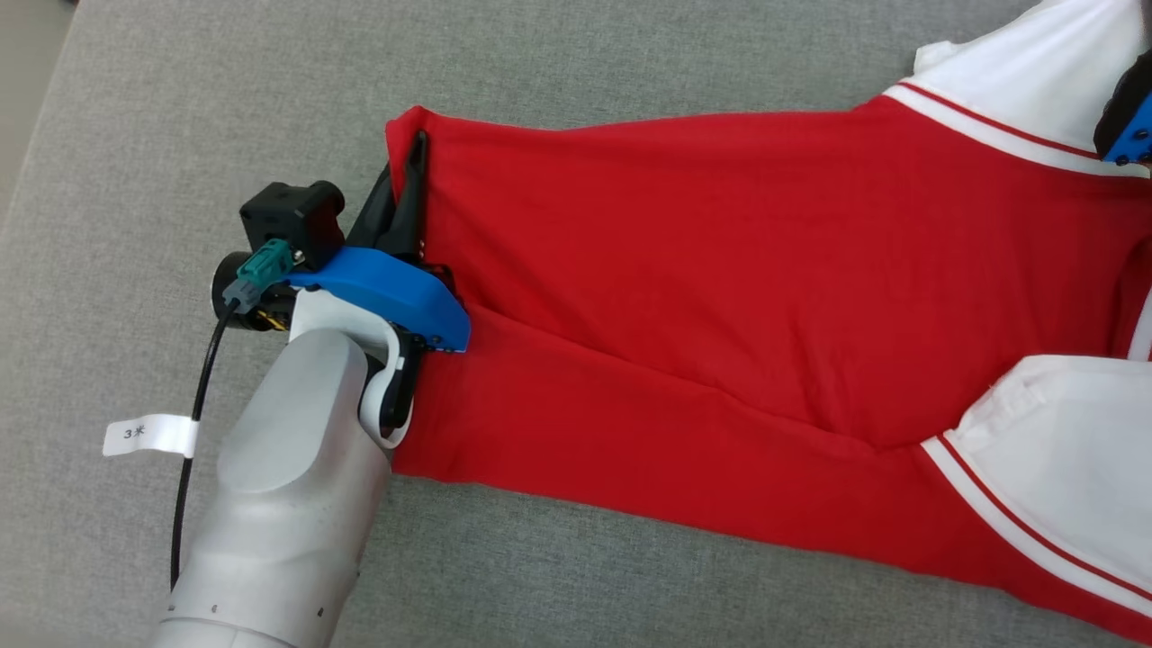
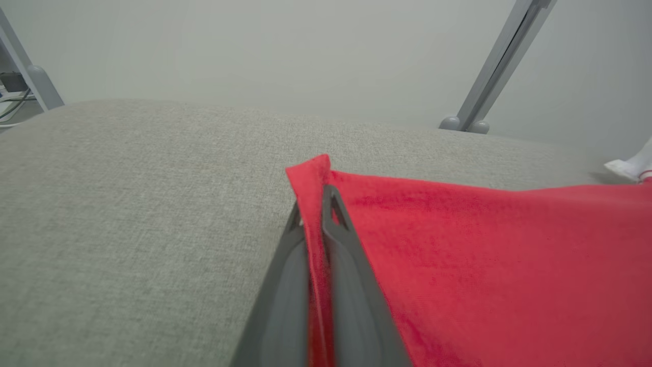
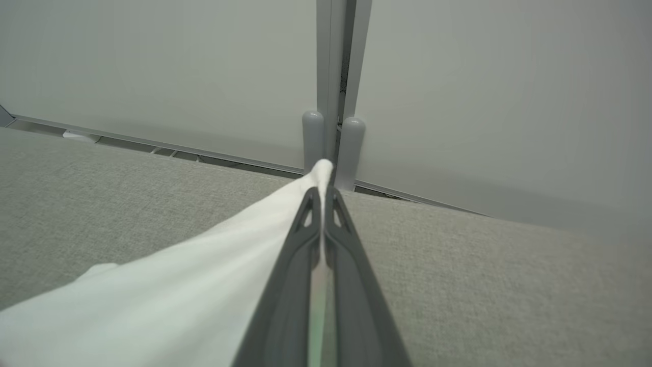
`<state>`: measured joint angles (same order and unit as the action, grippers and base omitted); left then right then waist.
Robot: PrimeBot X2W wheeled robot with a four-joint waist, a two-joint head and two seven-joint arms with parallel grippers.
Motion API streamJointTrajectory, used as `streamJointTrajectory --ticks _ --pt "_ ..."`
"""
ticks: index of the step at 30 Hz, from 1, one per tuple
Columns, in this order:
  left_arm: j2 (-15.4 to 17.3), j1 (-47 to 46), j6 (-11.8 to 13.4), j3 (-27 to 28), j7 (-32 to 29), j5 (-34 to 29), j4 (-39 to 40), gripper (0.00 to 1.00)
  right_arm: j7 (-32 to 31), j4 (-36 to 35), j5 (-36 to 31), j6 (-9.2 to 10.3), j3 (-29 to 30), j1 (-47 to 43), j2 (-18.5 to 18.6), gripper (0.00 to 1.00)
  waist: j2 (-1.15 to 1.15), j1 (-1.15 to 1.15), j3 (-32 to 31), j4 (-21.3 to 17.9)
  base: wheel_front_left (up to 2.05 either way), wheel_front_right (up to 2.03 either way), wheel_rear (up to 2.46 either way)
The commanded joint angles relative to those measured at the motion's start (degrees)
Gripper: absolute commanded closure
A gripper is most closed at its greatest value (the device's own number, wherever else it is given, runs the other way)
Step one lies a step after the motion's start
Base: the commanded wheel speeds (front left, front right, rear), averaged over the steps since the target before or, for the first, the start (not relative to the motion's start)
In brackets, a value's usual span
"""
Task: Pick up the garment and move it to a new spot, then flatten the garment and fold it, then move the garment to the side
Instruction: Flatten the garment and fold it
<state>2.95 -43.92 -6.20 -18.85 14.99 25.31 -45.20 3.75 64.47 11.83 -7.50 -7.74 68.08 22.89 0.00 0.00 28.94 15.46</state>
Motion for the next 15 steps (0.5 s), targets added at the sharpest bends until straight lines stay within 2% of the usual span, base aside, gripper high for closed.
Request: streamJointTrajectory --ticks 1,7,12,15 --pt "0.32 -0.69 0.17 0.86 0.25 -0.73 0.01 1.0 1.43 0.96 -0.61 0.03 1.17 0.78 0.24 1.0 0.0 0.0 -0.54 -0.78 0.0 0.0 0.0" --pt "2.17 -0.92 -0.13 3.33 0.25 -3.01 -0.34 1.0 7.9 3.23 -1.71 0.04 5.28 1.05 -1.42 1.0 0.0 0.0 -1.77 -3.98 0.0 0.0 0.0" --pt "3.84 0.28 -0.82 4.29 0.25 -5.02 0.03 1.0 11.05 -0.01 1.33 0.04 4.54 -2.77 -5.24 1.0 0.0 0.0 -4.17 -7.45 0.0 0.0 0.0" --pt "4.25 2.0 -0.96 4.89 0.25 -5.74 0.14 1.0 11.4 -3.89 5.1 0.04 3.37 -6.57 -6.18 1.0 0.0 0.0 -6.07 -8.87 0.0 0.0 0.0"
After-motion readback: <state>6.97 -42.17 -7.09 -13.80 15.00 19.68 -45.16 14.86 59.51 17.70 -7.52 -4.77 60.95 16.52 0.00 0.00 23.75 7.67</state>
